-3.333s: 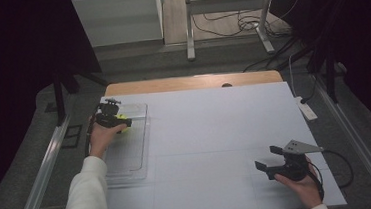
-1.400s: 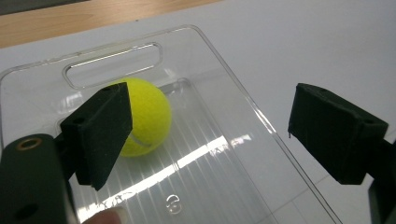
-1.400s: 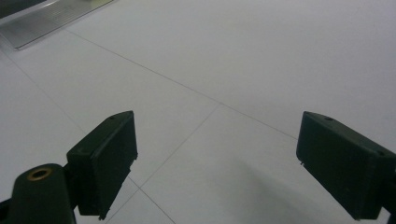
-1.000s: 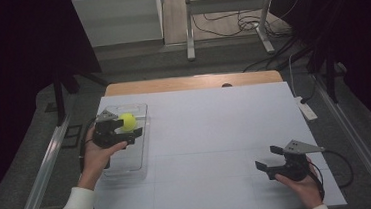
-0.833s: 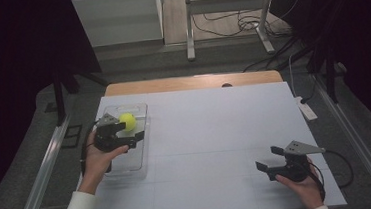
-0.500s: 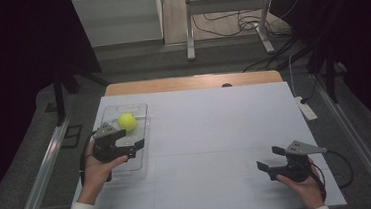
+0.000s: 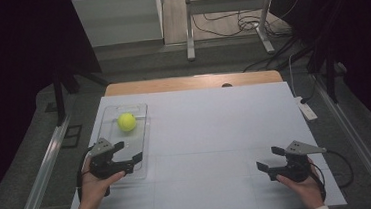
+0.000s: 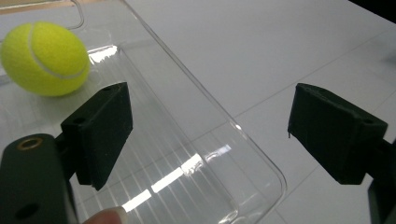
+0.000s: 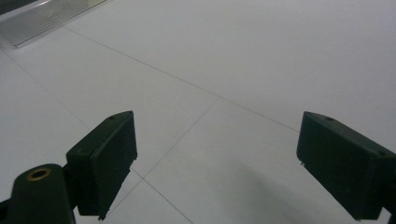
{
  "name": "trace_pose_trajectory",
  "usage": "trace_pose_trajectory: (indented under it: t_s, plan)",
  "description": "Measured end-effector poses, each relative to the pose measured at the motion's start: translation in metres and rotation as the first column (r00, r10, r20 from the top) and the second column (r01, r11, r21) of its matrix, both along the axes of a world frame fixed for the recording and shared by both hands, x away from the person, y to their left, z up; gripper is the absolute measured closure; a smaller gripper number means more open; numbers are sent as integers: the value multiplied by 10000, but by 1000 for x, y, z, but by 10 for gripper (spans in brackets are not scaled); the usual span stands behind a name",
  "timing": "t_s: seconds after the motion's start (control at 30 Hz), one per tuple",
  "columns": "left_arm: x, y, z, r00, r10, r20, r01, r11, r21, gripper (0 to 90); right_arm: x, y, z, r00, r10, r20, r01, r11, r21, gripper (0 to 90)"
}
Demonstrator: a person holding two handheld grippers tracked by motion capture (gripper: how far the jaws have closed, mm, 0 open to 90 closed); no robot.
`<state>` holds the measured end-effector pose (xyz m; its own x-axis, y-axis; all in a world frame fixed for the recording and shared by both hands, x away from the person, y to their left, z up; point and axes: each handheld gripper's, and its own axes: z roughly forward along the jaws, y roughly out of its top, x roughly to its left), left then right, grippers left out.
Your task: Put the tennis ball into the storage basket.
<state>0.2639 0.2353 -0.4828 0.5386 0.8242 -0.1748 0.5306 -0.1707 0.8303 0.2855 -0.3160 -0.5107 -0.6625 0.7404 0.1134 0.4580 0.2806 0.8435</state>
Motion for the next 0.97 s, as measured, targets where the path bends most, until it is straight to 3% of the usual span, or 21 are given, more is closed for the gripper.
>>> trace_pose_trajectory:
  t_s: [0.3,0.97]
  plan:
    - [-12,0,-11,9999,79,144,-79,10000,8,143,0,-1,1,10000,-16,68,16,10000,12,125]
    - [-12,-6,-15,9997,-233,-39,233,9997,23,139,2,-3,2,9999,-22,143,17,9993,360,125]
